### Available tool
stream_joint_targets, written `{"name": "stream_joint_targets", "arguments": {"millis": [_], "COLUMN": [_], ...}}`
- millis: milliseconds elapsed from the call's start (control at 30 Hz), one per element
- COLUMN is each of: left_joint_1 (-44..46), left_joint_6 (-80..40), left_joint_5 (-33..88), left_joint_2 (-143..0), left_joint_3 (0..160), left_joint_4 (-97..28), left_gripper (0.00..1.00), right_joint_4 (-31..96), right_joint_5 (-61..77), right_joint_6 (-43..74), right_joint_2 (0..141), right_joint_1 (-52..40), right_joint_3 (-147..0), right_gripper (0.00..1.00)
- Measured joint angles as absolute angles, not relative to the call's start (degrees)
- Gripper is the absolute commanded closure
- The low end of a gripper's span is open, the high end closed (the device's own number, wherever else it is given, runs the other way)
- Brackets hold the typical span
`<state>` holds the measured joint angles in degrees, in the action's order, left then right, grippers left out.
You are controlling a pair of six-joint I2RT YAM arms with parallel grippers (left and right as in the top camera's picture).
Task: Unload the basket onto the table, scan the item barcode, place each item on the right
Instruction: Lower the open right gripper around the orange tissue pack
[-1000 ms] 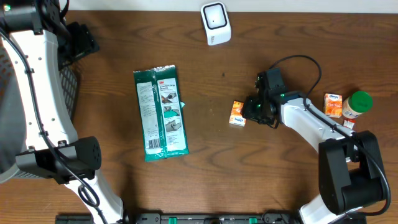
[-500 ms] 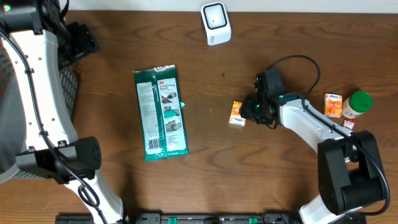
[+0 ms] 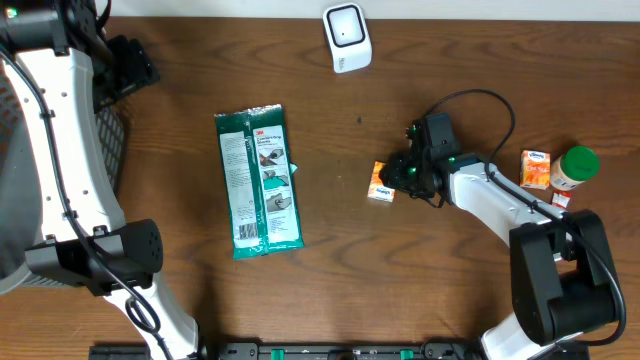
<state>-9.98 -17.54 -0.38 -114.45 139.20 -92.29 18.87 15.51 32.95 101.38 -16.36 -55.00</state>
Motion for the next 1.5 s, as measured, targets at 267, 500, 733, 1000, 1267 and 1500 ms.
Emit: {"name": "stream_joint_targets", "arguments": {"millis": [267, 500, 733, 1000, 1267, 1500], "left_joint_1": [-10.0, -10.0, -10.0, -10.0, -10.0, -10.0], "left_joint_6": [-17.5, -17.5, -17.5, -17.5, -17.5, -17.5], "left_joint_5": [-0.4, -0.4, -0.4, -0.4, -0.4, -0.4], "left_joint_2": [-114.5, -114.5, -114.5, -114.5, -114.5, -114.5], "left_joint_3": [139.2, 139.2, 139.2, 139.2, 139.2, 139.2], "left_joint_4": [-92.3, -92.3, -92.3, -92.3, -92.3, -92.3], "left_gripper": [0.18, 0.18, 0.18, 0.17, 0.18, 0.18], "right_joint_4": [18.8, 20.5, 20.7, 21.9, 22.0, 21.9], "right_joint_5": [17.6, 18.2, 18.6, 21.4, 22.2, 20.4], "right_joint_6": [33.1, 33.0, 32.8, 32.7, 31.8, 31.4], "right_joint_2": [101.2, 100.4, 100.4, 99.4, 98.3, 98.3], "right_joint_1": [-16.1, -15.6, -15.4, -13.0, -12.2, -12.4], "right_joint_3": [-55.0, -55.0, -55.0, -55.0, -55.0, -54.5], "right_gripper": [0.53, 0.53, 0.53, 0.50, 0.55, 0.61]}}
